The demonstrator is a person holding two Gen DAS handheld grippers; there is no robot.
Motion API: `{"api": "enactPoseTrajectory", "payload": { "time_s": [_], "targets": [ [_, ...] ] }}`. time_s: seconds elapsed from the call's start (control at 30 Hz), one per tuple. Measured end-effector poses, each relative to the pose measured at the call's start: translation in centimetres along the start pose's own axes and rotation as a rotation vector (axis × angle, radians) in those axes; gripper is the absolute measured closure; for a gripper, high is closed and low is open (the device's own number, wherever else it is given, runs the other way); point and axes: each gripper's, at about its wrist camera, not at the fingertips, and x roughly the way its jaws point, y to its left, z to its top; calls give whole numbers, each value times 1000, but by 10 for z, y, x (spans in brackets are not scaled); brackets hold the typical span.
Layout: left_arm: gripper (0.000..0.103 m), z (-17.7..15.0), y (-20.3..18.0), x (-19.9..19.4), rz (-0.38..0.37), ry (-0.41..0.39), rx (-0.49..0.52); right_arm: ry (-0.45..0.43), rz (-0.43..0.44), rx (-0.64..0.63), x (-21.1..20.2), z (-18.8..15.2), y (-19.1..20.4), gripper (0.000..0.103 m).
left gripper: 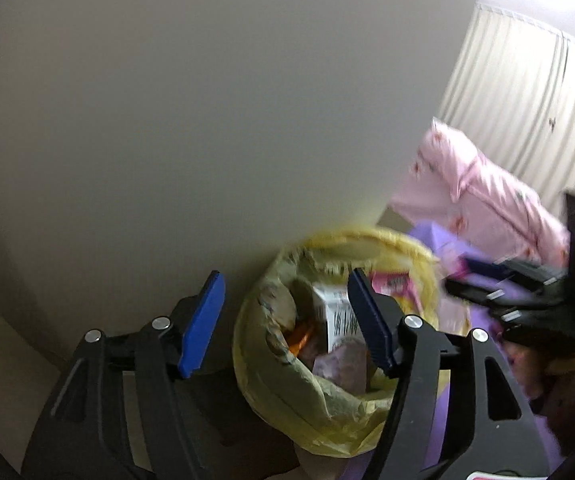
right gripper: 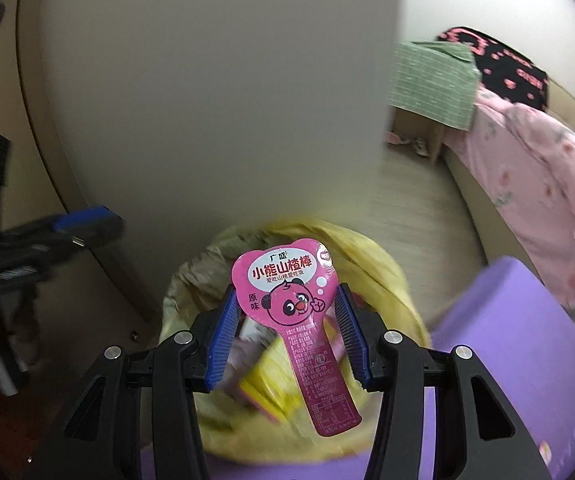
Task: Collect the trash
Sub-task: 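Carry the plastic tray and lollipop card into the yellow bag and release, then move both tools back and grasp the gold snack wrapper with the left tool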
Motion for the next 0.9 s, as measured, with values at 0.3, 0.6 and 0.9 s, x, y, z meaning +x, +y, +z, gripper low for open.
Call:
{"api": "enactPoseTrajectory", "payload": {
  "time_s": [0.3,0.6,0.9],
  "targets": [
    [39,6,8,-9,-3,-26,-33,39,12,-1,25,1,1,43],
    [39,-7,-27,10,-64,45,26,-5,-68,117,-33,-31,-41,42],
    [39,-26,-87,29,-146,127,130,-17,-247,159,-106,-107,-69,39]
  ]
}}
